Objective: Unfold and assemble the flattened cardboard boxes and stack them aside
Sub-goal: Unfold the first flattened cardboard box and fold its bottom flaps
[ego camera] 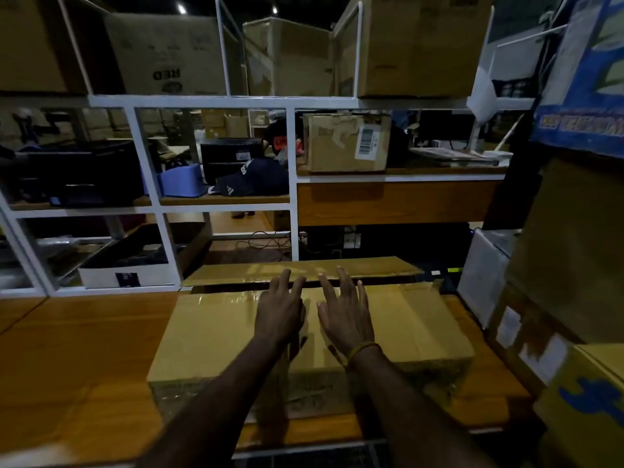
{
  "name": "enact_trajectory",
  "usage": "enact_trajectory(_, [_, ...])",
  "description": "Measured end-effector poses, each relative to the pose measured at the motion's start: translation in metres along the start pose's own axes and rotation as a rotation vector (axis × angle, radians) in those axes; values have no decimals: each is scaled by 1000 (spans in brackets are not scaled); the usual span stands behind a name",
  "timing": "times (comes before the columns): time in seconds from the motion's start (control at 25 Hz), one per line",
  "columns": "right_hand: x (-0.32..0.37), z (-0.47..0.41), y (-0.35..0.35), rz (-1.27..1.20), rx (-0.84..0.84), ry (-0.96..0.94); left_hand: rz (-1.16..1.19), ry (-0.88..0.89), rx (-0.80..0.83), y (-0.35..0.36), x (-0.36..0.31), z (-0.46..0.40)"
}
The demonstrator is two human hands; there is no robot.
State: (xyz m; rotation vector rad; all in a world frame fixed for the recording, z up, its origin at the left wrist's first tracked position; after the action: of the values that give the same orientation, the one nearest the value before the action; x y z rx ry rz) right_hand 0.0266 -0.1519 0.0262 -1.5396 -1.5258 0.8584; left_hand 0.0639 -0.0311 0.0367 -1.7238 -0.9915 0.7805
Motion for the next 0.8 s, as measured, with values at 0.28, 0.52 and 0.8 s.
enact_trajectory(0.28, [-11, -14, 32, 16, 182, 58, -9, 4, 143, 27, 10, -24])
enact_trajectory(0.52, [-11, -33, 63, 26, 387, 82, -2, 20, 202, 53, 26, -46])
enact_trajectory(0.8, [-10, -50, 77, -1, 454, 108, -11, 39, 203, 64, 33, -63])
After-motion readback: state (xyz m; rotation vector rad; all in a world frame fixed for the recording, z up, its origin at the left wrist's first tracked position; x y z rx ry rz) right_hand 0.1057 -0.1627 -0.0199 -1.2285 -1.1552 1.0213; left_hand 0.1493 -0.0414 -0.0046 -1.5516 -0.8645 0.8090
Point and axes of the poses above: each hand's wrist, its own z-axis away from the middle knuckle, its own y-axis out of the palm, x = y × z, the point moved 8 cm from there along -z, towards the middle knuckle, and after that the axes turned 8 degrees about x, right-handed, at the moved point
